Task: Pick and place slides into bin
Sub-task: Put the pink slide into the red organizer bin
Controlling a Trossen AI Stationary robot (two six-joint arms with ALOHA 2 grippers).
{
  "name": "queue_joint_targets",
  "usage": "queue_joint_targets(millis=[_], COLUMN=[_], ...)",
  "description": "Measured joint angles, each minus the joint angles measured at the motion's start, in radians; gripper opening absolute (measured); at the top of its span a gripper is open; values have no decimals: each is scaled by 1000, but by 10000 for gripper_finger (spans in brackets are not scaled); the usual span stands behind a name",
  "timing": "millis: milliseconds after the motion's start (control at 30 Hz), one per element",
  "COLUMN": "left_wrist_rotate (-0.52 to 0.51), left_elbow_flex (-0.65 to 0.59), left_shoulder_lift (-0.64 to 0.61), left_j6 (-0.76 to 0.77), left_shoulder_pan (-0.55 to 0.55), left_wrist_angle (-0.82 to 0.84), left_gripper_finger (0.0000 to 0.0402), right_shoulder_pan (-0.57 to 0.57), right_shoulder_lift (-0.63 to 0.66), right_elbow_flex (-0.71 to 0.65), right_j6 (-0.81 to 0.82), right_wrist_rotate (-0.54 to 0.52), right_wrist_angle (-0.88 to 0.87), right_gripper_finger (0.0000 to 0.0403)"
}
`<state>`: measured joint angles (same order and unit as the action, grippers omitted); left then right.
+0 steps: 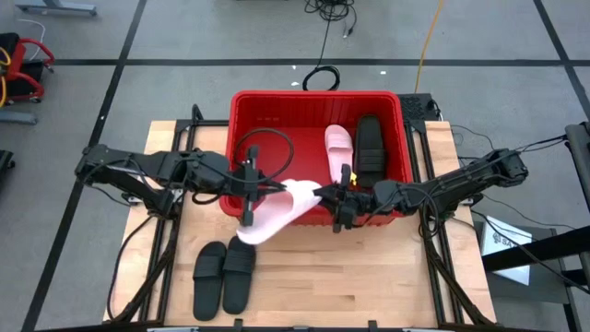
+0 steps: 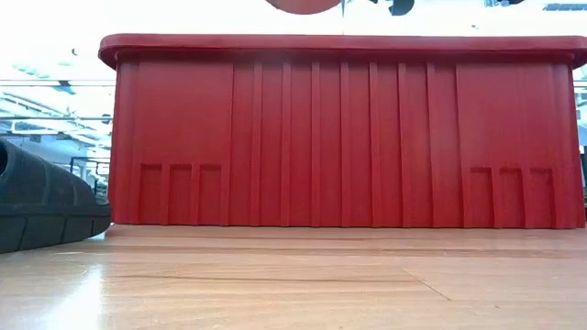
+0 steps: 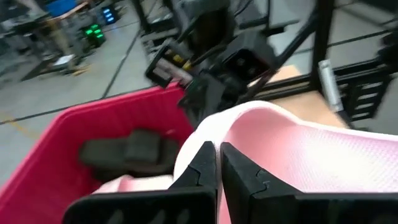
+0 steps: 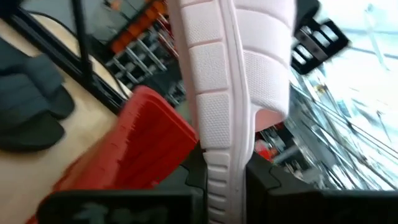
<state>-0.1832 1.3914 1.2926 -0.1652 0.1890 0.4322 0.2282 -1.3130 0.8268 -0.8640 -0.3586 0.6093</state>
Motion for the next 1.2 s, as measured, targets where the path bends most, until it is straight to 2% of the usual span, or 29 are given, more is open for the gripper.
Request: queue_joint_targets(millis=[167,333,633,933,1067,1200], left_wrist_rotate=[-53,-53,-65,-158,-195,-277], left_elbow_flex=[0,0,0,0,0,0], left_shoulder_lift=[-34,-76,-140,-220,-252,-279], left_j6=[2,9,28,-42,-106,-166], left_shoulder_pan=[0,1,0,5,5,5], left_wrist_angle=[49,61,80,155,148,149], left_gripper_finger=[21,65,150,168,168,168], right_shoulder_pan=[-1,0,-51,-173,-258,-360], right_shoulder_lift=[32,56,94,206,236,243], right_elbow_flex=[0,0,0,1,1,1], right_j6=[34,47,261,503,659,866], right_wrist_rotate=[-35,-38,-28,-45,71,166], right_wrist_angle=[-30,-25,-32,-138,-173,-203], right_gripper_finger=[35,35,35,35,35,34])
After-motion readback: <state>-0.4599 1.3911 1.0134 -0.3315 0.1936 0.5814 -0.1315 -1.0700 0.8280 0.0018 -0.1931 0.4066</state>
